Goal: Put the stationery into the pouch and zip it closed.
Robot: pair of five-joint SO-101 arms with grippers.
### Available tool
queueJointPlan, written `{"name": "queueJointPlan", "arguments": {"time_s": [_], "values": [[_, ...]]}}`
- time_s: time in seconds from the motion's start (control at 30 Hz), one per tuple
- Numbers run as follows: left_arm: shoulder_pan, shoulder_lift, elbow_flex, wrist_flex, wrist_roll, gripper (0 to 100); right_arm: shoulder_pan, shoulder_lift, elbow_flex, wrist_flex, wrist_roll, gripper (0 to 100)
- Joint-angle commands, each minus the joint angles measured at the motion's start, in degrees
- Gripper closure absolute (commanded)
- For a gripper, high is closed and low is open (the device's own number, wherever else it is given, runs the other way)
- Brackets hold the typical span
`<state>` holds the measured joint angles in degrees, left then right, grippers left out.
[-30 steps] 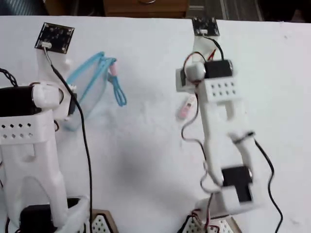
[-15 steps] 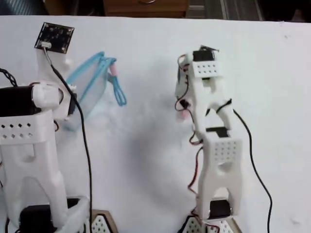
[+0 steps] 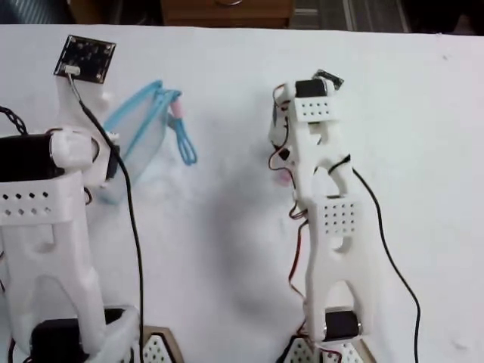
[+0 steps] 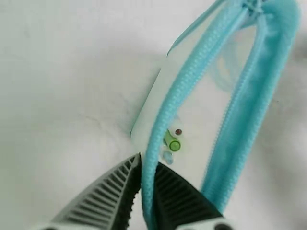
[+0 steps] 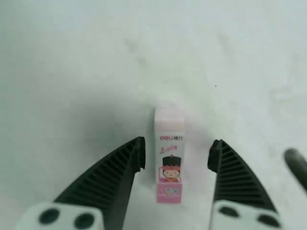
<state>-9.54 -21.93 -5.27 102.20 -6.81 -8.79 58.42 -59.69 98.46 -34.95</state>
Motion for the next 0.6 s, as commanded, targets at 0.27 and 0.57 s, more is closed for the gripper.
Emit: {"name": "queueJointPlan", "arguments": {"time_s": [0.27, 0.57], "values": [[-0.3, -0.1, -0.7, 0.1, 0.3, 98, 0.3, 12.1, -15.2, 0.5, -0.6, 88.2], [-0.3, -0.1, -0.7, 0.1, 0.3, 98, 1.4, 11.0, -15.4, 2.9, -0.4, 98.2]]}}
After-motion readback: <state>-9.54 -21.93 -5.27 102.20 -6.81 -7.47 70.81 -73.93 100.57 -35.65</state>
